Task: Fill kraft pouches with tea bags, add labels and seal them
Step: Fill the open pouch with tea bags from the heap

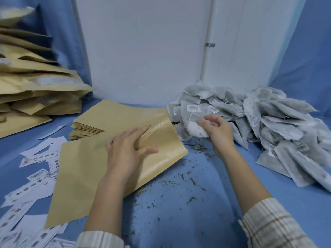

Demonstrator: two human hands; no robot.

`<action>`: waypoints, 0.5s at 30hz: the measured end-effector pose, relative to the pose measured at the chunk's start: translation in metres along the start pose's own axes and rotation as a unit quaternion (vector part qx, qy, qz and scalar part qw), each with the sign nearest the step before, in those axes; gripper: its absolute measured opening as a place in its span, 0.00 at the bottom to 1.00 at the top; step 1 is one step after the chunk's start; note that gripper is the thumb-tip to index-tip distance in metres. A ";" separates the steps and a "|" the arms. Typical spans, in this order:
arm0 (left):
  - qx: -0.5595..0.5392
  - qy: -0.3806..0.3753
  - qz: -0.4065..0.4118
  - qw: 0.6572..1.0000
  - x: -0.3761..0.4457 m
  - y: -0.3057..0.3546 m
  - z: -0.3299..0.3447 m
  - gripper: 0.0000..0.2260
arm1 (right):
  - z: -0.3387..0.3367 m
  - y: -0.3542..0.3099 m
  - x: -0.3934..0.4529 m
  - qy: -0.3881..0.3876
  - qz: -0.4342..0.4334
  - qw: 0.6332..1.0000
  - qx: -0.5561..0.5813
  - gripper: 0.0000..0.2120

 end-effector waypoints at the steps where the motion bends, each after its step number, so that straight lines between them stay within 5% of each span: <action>1: -0.013 -0.002 0.004 1.000 -0.001 0.002 -0.001 0.31 | 0.000 -0.003 -0.003 -0.036 0.007 0.999 -0.015 0.13; 8: -0.151 -0.055 0.096 0.982 -0.010 0.055 -0.013 0.28 | 0.037 -0.023 -0.049 -0.275 0.083 0.932 -0.220 0.12; 11: -0.175 -0.069 0.157 0.970 -0.019 0.091 -0.021 0.28 | 0.037 -0.038 -0.050 -0.204 0.065 0.938 -0.273 0.18; 15: -0.186 -0.087 0.203 0.957 -0.035 0.117 -0.032 0.26 | 0.032 -0.027 -0.072 -0.207 0.153 0.864 -0.433 0.17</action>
Point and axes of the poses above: each hand's wrist, its own x-axis towards the middle knuckle, its own z-axis out of the palm, y = z × x, the point moved 9 cm from there along x, towards the middle knuckle, and after that the axes turned 14 degrees about x, right-handed, at the moved point
